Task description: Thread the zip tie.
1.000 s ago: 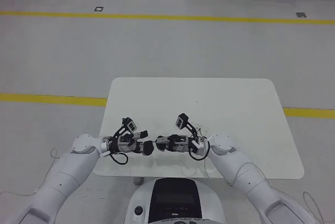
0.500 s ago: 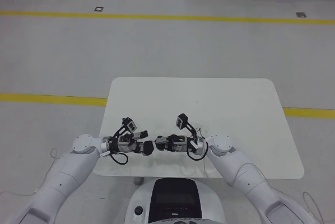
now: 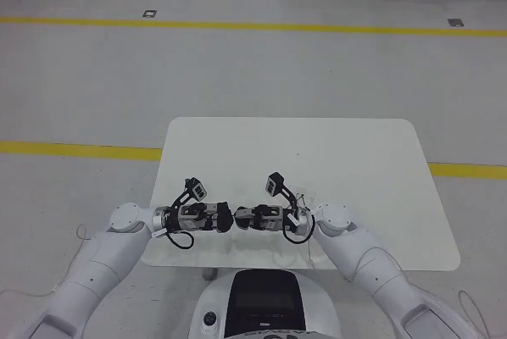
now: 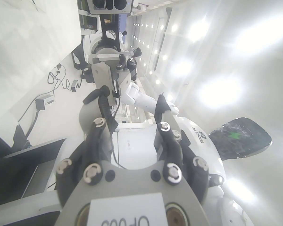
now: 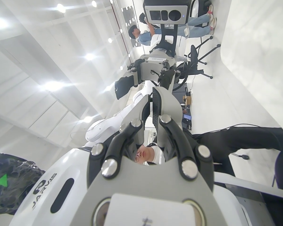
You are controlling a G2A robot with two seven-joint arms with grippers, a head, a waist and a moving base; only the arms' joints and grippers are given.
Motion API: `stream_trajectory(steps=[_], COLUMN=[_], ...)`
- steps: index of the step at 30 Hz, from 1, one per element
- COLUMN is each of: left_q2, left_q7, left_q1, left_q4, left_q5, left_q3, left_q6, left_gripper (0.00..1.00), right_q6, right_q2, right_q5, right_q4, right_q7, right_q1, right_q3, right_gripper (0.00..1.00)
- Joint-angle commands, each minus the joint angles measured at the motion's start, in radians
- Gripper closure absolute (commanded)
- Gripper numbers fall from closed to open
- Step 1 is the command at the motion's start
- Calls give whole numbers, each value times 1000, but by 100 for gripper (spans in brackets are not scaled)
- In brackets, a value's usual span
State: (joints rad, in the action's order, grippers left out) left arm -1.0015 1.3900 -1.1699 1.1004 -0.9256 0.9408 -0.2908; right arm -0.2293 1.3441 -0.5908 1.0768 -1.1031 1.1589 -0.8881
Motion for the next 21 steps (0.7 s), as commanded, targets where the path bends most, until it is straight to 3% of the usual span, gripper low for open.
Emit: stream_trajectory(steps=[1,8,21], left_q2=[0,0,0], left_q7=[0,0,0], left_q1=[0,0,0], left_q4=[0,0,0], left_q5=[0,0,0], left_q3=[0,0,0], left_q6=[0,0,0], left_gripper=[63,73,81], right_q6=[0,-4,-5], right_q2=[0,-2,-5], right_q5=[1,2,6], right_q4=[1,3,11], right_q7=[0,-3,-8], right_q1=[1,4,8], right_q3=[0,-3,-4], right_gripper=[100,100,100])
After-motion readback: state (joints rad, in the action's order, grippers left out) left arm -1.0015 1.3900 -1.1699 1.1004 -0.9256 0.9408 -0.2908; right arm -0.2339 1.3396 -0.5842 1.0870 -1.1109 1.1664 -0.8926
